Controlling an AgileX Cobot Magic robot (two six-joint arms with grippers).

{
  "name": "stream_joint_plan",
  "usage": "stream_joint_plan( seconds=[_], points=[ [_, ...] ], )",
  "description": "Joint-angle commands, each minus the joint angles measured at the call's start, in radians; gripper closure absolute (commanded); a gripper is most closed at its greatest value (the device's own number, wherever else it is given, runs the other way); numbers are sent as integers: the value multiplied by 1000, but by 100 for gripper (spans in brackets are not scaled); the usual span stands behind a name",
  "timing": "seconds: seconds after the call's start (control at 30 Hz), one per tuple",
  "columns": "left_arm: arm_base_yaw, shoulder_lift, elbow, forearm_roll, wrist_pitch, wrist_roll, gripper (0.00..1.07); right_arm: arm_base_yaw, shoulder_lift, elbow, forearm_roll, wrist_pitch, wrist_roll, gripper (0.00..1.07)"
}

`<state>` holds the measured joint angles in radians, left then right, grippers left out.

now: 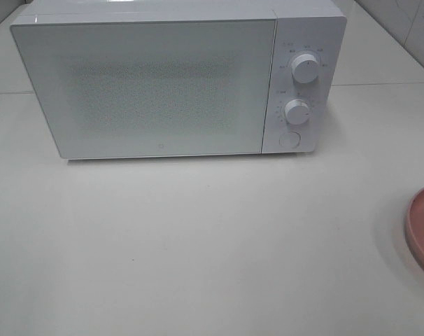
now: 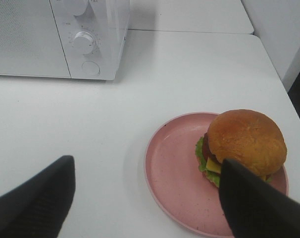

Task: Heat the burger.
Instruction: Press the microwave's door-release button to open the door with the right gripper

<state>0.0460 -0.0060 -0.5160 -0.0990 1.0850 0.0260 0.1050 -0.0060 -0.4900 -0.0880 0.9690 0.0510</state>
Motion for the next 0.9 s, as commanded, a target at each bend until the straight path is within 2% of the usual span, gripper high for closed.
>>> stream_joint_plan(
  seconds=[0.03, 0.4, 0.9],
  points=[
    [0, -16, 1, -6, -16, -5, 11, -2, -27, -6, -2, -13, -2, 31],
    [0, -16, 1, -6, -16, -5, 11, -2, 102, -65, -4, -80, -2, 31],
    [0, -16, 1, -6, -16, -5, 11, -2, 354, -63, -8, -364, -2, 31]
  ],
)
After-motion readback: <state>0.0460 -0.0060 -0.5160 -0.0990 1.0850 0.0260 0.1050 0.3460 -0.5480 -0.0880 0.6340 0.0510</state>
